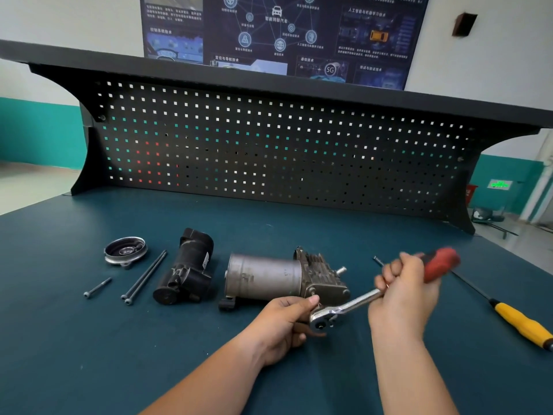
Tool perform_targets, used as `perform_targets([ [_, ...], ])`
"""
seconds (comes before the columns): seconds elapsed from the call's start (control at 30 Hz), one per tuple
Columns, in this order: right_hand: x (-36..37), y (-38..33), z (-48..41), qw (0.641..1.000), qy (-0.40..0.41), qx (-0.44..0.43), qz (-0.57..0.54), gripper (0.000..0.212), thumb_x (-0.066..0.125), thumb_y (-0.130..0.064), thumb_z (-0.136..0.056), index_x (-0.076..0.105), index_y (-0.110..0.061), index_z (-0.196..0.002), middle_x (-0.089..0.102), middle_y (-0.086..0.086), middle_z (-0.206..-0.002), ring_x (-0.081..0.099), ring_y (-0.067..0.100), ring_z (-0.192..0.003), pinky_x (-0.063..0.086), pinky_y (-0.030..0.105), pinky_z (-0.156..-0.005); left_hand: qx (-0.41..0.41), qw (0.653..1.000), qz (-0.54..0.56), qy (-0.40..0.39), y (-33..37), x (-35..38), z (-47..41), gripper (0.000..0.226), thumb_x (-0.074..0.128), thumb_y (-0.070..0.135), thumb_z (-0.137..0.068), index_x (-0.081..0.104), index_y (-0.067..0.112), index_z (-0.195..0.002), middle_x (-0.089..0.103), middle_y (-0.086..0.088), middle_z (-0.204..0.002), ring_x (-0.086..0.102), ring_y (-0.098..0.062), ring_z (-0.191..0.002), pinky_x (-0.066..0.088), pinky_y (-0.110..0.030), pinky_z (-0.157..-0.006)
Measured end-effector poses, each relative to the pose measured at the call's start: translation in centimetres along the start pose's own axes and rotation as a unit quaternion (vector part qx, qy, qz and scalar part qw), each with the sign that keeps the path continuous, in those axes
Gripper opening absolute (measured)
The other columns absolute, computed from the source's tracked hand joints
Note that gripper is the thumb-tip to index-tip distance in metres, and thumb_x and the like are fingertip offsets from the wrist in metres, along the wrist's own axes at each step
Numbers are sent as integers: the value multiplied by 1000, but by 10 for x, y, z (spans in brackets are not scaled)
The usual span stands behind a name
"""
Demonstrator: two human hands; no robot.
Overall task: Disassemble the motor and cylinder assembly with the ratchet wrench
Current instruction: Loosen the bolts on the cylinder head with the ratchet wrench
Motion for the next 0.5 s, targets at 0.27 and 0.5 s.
perform_targets([
  [0.27,59,1,30,926,-252,-118,256,26,57,-14,-69,51,-38,-64,39,-5,-55,37,15,-48,33,28,-47,-11,1000,6,2,-1,0,-1,26,60,25,-89,60,17,-65,59,1,-61,65,-12,-55,32,-13,-34],
  [0.5,89,22,65,777,-477,-160,378,24,53,-18,-67,43,-39,-64,37,-14,-48,30,7,-46,26,16,-45,0,1000,0,-26,0,-2,-1,38,50,3,-94,62,17,-61,61,4,-52,56,-5,-41,35,-13,-39],
])
Point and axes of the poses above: each hand's wrist, its own z-axis away from the middle knuckle, its own x-axis out of the palm, y = z × x, the point moved 2 cm from there along -z, towards the middle knuckle
